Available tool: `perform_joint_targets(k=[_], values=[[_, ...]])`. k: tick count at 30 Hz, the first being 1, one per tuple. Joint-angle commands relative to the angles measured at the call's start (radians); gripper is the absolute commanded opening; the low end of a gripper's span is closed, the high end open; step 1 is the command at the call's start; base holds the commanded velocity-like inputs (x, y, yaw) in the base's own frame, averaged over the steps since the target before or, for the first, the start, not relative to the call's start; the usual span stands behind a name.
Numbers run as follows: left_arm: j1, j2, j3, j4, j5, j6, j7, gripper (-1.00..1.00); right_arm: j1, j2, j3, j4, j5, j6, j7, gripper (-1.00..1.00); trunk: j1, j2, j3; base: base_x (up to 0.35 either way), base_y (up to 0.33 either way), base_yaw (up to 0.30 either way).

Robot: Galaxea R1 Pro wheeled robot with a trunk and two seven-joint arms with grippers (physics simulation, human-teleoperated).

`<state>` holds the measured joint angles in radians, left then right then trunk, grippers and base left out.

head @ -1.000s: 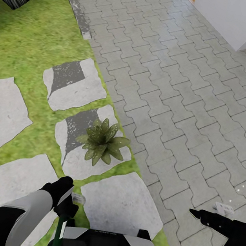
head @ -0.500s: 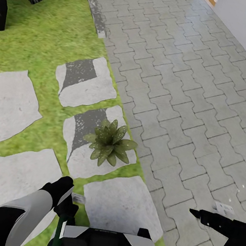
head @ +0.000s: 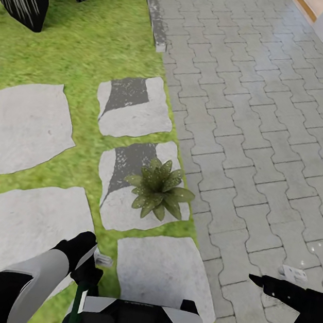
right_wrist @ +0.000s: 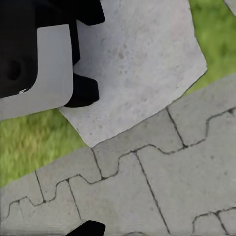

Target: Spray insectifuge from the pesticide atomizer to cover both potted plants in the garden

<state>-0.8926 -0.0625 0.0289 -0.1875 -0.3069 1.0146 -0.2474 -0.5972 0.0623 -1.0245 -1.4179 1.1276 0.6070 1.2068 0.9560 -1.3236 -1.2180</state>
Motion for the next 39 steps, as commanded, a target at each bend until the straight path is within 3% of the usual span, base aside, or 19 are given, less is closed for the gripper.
perform_joint_targets(k=[1, 39], values=[[0.000, 0.000, 0.003, -0.001, -0.010, 0.004, -0.007, -1.00, -0.001, 0.000, -0.002, -0.001, 0.005, 0.007, 0.007, 1.00, 0.000, 0.000, 0.000, 0.000, -0.236, 0.275], [0.000, 0.000, 0.006, -0.001, -0.011, 0.004, -0.007, -1.00, -0.001, -0.001, -0.002, -0.001, 0.005, 0.007, 0.005, 1.00, 0.000, 0.000, 0.023, 0.000, -0.307, 0.253]])
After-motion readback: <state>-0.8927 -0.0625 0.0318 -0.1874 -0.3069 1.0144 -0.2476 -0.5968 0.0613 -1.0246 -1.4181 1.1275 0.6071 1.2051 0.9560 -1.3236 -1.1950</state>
